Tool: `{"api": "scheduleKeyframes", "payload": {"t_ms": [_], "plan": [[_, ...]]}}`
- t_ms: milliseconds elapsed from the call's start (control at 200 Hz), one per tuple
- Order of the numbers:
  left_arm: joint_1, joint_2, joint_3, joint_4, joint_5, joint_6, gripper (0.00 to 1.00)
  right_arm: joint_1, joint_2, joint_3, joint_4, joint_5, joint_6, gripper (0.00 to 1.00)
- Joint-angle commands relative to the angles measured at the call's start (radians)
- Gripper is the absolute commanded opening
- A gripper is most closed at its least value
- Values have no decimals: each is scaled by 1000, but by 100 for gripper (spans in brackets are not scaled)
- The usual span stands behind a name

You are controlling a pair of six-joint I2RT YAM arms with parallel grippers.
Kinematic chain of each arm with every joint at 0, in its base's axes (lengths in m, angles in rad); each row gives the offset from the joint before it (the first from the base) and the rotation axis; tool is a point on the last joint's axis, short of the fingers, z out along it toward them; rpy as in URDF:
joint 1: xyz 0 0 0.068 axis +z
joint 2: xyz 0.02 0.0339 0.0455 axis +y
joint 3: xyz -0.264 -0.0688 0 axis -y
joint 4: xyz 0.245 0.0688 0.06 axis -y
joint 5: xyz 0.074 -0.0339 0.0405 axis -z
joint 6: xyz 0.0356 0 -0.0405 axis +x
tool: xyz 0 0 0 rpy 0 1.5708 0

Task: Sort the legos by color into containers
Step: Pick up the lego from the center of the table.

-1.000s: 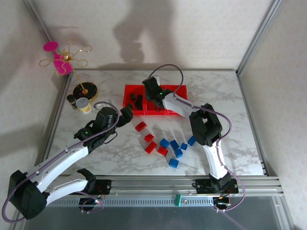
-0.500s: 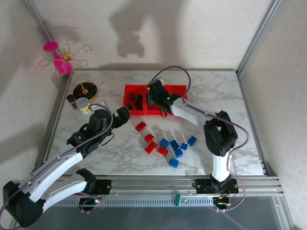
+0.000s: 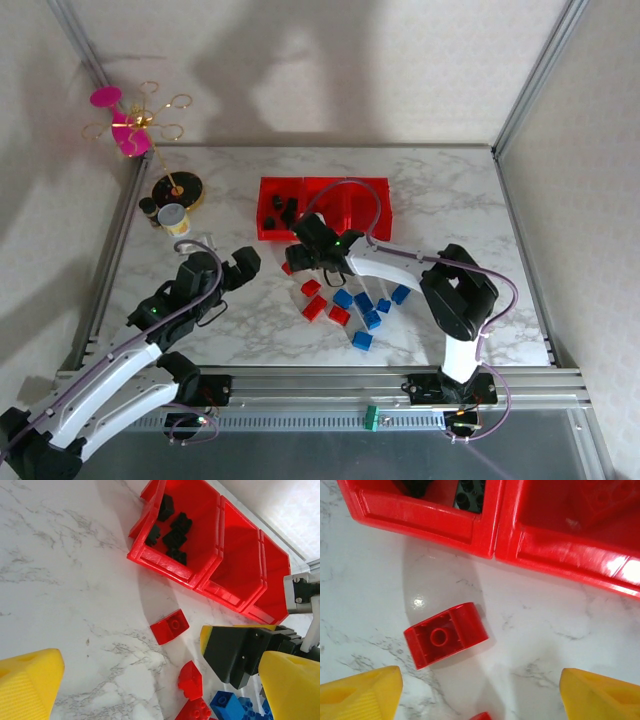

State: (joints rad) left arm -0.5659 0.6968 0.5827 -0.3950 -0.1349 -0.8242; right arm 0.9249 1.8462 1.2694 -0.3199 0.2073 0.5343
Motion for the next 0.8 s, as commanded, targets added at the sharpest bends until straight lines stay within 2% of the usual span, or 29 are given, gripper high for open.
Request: {"api": "scheduleKeyframes", "payload": {"t_ms": [0,320,546,791], "plan": [[8,-23,-16,-30,-21,-24,100,35,75,14,21,3,144,83],[7,-50,-12,-55,-43,-16,100,68,199,101,53,89,219,82],[8,-69,-30,-53,-54,-21,100,70,259,155,57,148,194,74],[8,-71,-26,-63,-63,-17,100,75,317,223,44,143,139,68]]}}
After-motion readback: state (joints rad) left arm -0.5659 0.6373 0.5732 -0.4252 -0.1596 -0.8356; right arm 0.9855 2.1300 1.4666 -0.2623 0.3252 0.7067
